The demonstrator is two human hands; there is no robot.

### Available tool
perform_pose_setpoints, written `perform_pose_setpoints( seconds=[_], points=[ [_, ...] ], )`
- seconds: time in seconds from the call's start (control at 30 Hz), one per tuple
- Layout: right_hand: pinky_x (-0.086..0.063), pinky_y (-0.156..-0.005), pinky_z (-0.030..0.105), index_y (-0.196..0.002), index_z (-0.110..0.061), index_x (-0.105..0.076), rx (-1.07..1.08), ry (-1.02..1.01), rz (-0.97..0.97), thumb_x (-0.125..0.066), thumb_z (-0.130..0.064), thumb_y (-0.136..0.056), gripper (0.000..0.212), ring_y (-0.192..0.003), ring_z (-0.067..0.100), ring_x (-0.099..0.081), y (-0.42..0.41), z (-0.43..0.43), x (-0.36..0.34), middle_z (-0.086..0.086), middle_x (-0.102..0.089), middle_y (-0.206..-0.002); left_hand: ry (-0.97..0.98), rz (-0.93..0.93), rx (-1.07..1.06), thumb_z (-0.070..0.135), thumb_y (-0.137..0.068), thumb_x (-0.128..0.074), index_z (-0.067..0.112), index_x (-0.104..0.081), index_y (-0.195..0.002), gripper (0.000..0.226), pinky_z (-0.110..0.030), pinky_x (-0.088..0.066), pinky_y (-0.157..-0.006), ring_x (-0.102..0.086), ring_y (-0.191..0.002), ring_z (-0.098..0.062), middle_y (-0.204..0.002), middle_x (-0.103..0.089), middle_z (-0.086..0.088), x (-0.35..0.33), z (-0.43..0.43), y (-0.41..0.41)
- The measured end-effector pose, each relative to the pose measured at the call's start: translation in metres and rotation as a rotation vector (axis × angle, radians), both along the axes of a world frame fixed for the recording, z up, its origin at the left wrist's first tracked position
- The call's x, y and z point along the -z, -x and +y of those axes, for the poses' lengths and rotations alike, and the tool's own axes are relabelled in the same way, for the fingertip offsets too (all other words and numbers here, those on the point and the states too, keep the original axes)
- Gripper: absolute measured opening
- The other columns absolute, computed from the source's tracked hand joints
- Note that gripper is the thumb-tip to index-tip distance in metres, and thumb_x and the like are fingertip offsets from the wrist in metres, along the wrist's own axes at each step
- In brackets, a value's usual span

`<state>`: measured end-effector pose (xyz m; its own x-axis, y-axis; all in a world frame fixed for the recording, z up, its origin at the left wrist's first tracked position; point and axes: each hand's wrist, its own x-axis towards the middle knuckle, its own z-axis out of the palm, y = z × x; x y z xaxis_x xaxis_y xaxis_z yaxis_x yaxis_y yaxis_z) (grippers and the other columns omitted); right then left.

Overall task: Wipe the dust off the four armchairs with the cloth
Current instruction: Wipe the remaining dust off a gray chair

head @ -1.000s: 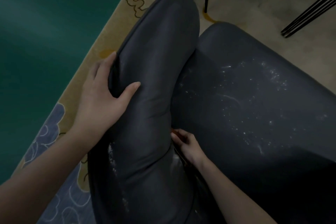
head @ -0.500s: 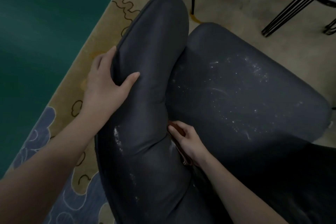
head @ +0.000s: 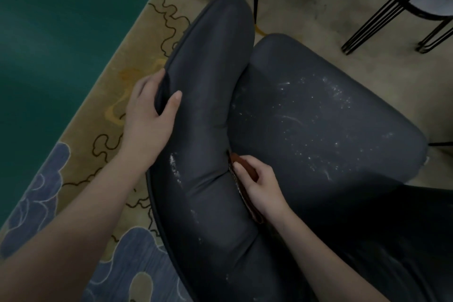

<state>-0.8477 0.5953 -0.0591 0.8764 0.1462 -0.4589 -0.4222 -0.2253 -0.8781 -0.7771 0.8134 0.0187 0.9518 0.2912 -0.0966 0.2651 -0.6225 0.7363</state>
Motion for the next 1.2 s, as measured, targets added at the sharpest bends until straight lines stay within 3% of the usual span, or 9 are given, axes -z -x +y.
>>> perform_pose_setpoints(
  seconds=[0.07, 0.2, 0.27, 0.37, 0.5, 0.6, 0.8, 1.0, 1.2],
  points=[
    [-0.050, -0.091, 0.027, -0.103, -0.021, -0.071, 0.006, 0.036, -0.034, -0.060, -0.027, -0.098, 0.014, -0.099, 0.006, -0.065, 0.004, 0.002, -0.007, -0.008, -0.071, -0.100, 0.023, 0.012, -0.023, 0.033, -0.102, -0.050, 0.019, -0.041, -0.149, 0.050, -0.002, -0.025, -0.101, -0.036, -0.127, 0.003, -0.142, -0.041, 0.011, -0.002, -0.001, 0.015],
    [-0.048, -0.091, 0.022, -0.098, -0.035, -0.067, 0.011, 0.101, -0.155, -0.059, -0.031, -0.094, 0.010, -0.099, 0.003, -0.063, 0.011, 0.007, -0.025, -0.011, -0.069, -0.100, 0.075, 0.022, -0.086, 0.033, -0.103, -0.045, 0.022, -0.039, -0.150, 0.048, -0.028, -0.030, -0.114, -0.036, -0.135, -0.005, -0.149, -0.040, 0.006, -0.001, -0.003, 0.051],
    [-0.045, -0.088, 0.014, -0.099, -0.038, -0.065, 0.003, 0.153, -0.250, -0.059, -0.031, -0.093, 0.011, -0.098, 0.002, -0.062, 0.017, 0.011, -0.035, -0.012, -0.067, -0.100, 0.087, 0.014, -0.112, 0.033, -0.103, -0.044, 0.023, -0.039, -0.150, 0.048, -0.023, -0.028, -0.114, -0.033, -0.134, 0.000, -0.149, -0.039, 0.007, 0.001, -0.005, 0.067],
    [-0.044, -0.087, 0.012, -0.106, -0.022, -0.070, -0.016, 0.189, -0.398, -0.058, -0.033, -0.092, 0.022, -0.097, 0.005, -0.062, 0.030, 0.018, -0.047, -0.008, -0.063, -0.100, 0.133, 0.022, -0.164, 0.030, -0.103, -0.043, 0.024, -0.039, -0.150, 0.047, -0.001, -0.023, -0.103, -0.031, -0.130, 0.008, -0.148, -0.038, 0.011, 0.003, -0.007, 0.086],
    [-0.041, -0.088, 0.009, -0.110, -0.017, -0.068, 0.024, 0.241, -0.460, -0.062, -0.024, -0.092, 0.020, -0.099, 0.002, -0.060, 0.030, 0.026, -0.058, -0.005, -0.063, -0.102, 0.203, 0.020, -0.176, 0.029, -0.104, -0.043, 0.027, -0.039, -0.149, 0.046, -0.029, -0.031, -0.116, -0.035, -0.135, 0.000, -0.148, -0.038, 0.012, 0.002, -0.010, 0.097],
    [-0.044, -0.086, 0.011, -0.108, -0.017, -0.066, 0.041, 0.292, -0.462, -0.063, -0.027, -0.091, 0.020, -0.097, 0.003, -0.059, 0.024, 0.037, -0.062, -0.005, -0.062, -0.103, 0.227, -0.005, -0.182, 0.026, -0.103, -0.045, 0.028, -0.039, -0.148, 0.045, -0.026, -0.031, -0.116, -0.034, -0.134, 0.006, -0.146, -0.039, 0.015, 0.002, -0.011, 0.099],
    [-0.046, -0.091, 0.015, -0.105, -0.007, -0.071, -0.166, 0.265, -0.683, -0.064, -0.022, -0.090, 0.021, -0.102, 0.007, -0.061, 0.048, 0.036, -0.073, 0.003, -0.064, -0.102, 0.263, -0.036, -0.147, 0.024, -0.103, -0.047, 0.025, -0.041, -0.147, 0.045, -0.027, -0.035, -0.114, -0.037, -0.132, 0.003, -0.145, -0.040, 0.012, 0.006, -0.005, 0.099],
    [-0.043, -0.089, 0.012, -0.106, -0.009, -0.070, -0.057, 0.358, -0.727, -0.069, -0.017, -0.089, 0.019, -0.096, 0.004, -0.058, -0.014, 0.057, -0.083, 0.002, -0.064, -0.103, 0.321, -0.079, -0.164, 0.020, -0.101, -0.051, 0.023, -0.044, -0.146, 0.045, -0.027, -0.034, -0.113, -0.038, -0.134, 0.000, -0.145, -0.043, 0.008, 0.013, -0.005, 0.099],
    [-0.053, -0.080, 0.042, -0.110, -0.015, -0.070, -0.381, 0.428, -0.780, -0.066, -0.022, -0.091, 0.020, -0.096, 0.017, -0.061, -0.034, 0.082, -0.082, 0.000, -0.058, -0.109, 0.337, -0.125, -0.142, 0.010, -0.101, -0.052, 0.015, -0.048, -0.143, 0.043, -0.023, -0.032, -0.114, -0.042, -0.133, -0.004, -0.143, -0.049, 0.001, 0.016, 0.000, 0.105]
  ],
)
